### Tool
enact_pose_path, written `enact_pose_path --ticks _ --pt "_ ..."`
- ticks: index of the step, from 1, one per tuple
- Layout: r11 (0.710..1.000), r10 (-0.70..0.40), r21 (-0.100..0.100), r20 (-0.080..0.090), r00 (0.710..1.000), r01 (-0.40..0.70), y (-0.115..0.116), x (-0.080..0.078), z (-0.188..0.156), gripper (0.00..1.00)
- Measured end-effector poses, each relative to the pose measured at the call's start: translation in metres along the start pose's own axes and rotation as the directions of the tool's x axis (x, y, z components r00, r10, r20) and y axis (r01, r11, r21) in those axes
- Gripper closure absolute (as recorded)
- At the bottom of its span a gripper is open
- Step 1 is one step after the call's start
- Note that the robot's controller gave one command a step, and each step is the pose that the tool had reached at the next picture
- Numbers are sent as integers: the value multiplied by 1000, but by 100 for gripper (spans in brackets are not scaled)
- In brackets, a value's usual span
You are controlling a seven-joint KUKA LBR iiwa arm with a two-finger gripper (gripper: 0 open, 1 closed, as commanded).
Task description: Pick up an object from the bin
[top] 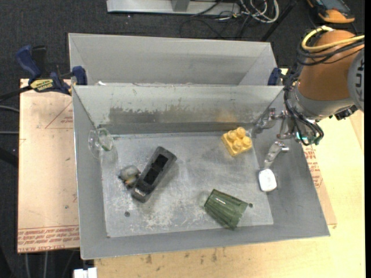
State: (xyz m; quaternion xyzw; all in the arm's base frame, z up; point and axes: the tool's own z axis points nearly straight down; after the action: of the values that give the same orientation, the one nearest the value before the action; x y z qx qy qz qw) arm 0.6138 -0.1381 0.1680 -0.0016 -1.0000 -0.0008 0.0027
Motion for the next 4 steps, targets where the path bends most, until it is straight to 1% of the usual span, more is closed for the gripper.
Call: enact_pose_path --ticks 1,2,3,4 --pt "1000 -3 1 7 1000 3 0 -2 -4 0" --pt "999 45 1 16 999 -45 -4 -33 67 0" --pt "999 33 1 7 999 -33 -4 -38 73 0" --pt "999 40 0 10 999 -40 7 -44 63 0"
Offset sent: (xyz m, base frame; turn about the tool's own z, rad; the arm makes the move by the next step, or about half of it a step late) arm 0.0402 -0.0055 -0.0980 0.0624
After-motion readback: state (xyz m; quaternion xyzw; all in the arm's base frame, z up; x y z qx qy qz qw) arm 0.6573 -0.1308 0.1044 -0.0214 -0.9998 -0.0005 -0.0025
